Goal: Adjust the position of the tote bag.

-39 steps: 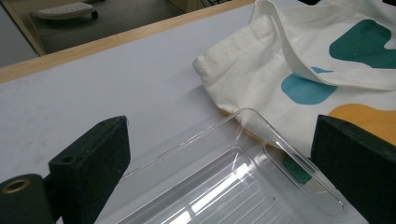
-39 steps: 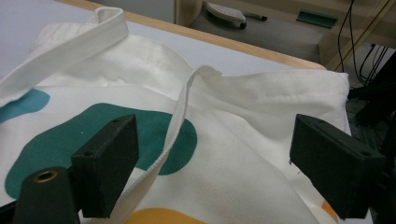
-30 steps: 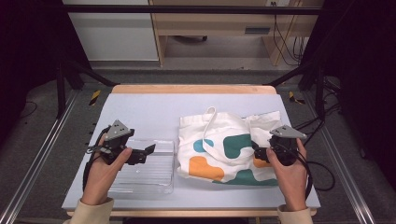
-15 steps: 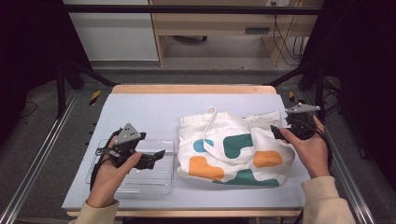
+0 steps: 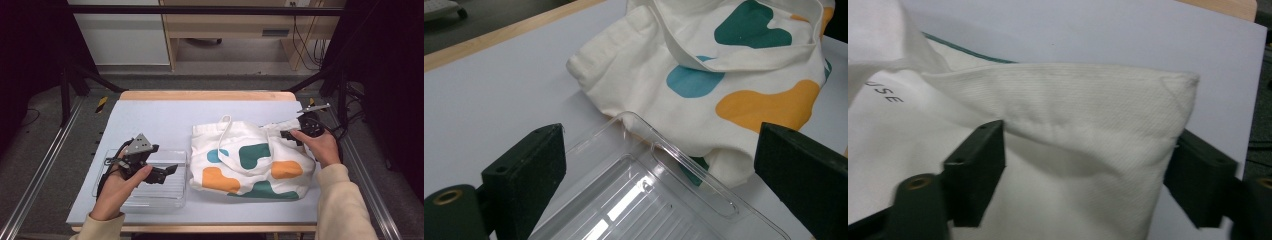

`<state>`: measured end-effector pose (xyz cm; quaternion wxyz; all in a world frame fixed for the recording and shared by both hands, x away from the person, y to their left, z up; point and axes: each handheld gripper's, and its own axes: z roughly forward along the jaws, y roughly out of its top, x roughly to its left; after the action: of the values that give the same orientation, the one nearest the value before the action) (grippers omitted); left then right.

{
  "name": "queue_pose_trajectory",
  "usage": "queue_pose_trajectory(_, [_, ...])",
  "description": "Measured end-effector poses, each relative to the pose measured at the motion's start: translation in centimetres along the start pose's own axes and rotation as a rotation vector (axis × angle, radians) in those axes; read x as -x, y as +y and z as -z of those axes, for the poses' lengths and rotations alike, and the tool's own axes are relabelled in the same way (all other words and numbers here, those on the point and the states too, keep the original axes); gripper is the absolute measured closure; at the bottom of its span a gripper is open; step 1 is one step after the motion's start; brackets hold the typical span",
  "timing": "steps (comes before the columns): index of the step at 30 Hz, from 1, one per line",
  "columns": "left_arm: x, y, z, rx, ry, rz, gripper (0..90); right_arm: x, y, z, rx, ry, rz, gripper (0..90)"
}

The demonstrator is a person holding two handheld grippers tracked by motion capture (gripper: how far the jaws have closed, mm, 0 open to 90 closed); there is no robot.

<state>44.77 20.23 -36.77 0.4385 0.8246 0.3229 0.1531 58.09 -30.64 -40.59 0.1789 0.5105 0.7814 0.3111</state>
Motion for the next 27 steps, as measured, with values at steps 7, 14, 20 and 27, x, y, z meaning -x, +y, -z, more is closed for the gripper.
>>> queue_pose_trajectory(7, [0.6, 0.2, -0.4, -0.005, -0.005, -0.012, 6.7, -1.1, -0.6, 2.0, 0.079, -0.003, 0.033, 72.2])
queue_pose_trajectory(14, [0.8, -0.1, -0.5, -0.024, 0.014, -0.012, 7.0, -4.2, -1.1, 6.0, 0.245, 0.012, 0.03, 80.4])
queue_pose_trajectory(20, [1.7, 0.0, -0.8, -0.01, 0.022, -0.011, 7.1, -6.8, -1.5, 9.5, 0.36, 0.015, 0.046, 81.5])
queue_pose_trajectory(27, [2.1, 0.5, -0.3, 0.004, 0.037, -0.03, 7.1, -9.5, -2.5, 11.6, 0.439, 0.044, 0.099, 82.1])
